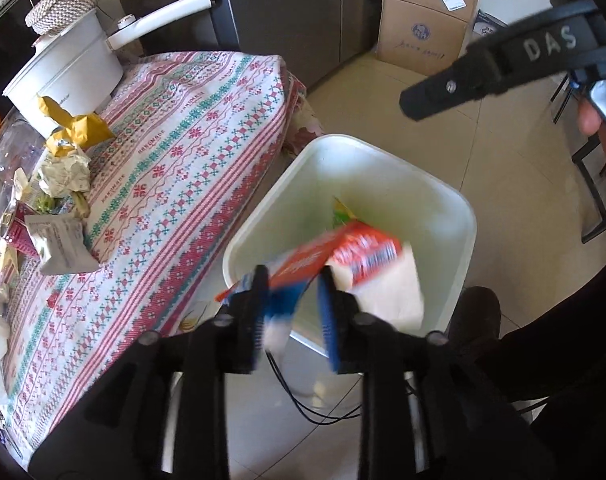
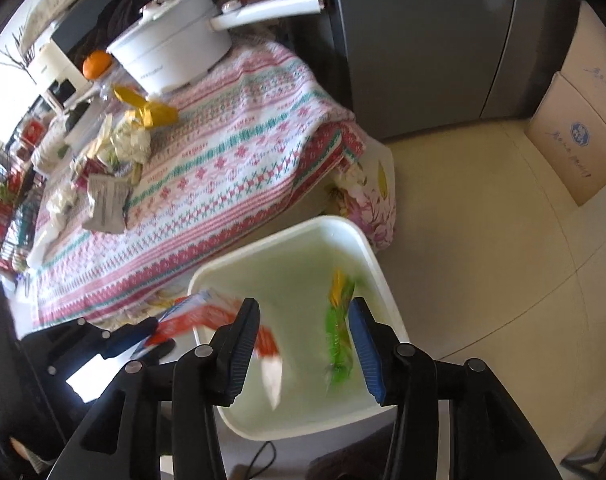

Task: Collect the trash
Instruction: 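Carry carton and green bag to the white bin and release both, then grasp the white plastic bottle with the left tool while the right tool grasps the white pouch, then carry bottle and pouch to the white bin and open both tools, then move both tools back over the table toward the red can, then grasp the red soda can with the left tool while the right tool grasps crumpled paper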

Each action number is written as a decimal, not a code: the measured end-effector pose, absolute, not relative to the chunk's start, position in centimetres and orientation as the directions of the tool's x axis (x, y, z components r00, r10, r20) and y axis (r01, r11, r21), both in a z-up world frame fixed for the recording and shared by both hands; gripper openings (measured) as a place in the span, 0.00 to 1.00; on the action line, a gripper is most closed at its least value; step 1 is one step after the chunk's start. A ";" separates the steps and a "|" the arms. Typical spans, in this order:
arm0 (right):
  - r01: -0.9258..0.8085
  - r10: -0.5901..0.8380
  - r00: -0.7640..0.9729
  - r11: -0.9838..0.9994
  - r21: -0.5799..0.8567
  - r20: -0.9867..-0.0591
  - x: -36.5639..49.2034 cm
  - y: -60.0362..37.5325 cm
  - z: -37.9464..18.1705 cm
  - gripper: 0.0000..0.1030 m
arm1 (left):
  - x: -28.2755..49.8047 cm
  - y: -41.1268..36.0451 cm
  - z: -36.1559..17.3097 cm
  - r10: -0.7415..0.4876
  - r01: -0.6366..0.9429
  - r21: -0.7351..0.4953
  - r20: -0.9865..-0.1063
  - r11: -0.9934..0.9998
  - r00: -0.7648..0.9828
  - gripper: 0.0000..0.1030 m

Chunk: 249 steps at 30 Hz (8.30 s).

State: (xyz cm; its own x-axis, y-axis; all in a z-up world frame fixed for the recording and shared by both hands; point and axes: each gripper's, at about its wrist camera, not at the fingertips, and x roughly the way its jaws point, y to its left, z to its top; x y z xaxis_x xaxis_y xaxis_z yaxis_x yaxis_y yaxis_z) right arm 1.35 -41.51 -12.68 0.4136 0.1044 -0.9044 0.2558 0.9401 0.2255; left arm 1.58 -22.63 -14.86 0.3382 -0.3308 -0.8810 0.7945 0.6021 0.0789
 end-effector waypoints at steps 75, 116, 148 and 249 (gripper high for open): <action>-0.077 0.157 0.388 0.987 0.138 -0.908 23.6 -13.9 -16.1 0.60 | 26.0 12.0 -19.1 0.371 0.359 0.547 -0.811 0.757 0.452 0.36; -0.100 0.170 0.656 0.985 0.139 -0.736 9.9 -22.6 -4.9 0.15 | 10.7 1.2 -6.9 -0.135 0.354 0.119 -0.775 0.928 0.617 0.22; 0.163 0.110 0.520 0.961 0.224 -0.847 1.8 -37.9 -11.1 0.16 | 2.9 -18.1 -14.5 -0.407 0.643 -0.182 -0.887 0.744 0.220 0.22; 0.219 0.067 0.573 0.948 0.232 -0.817 18.2 -29.6 -13.3 0.84 | 21.5 -5.2 -12.8 -0.185 0.282 0.001 -0.753 0.960 0.632 0.53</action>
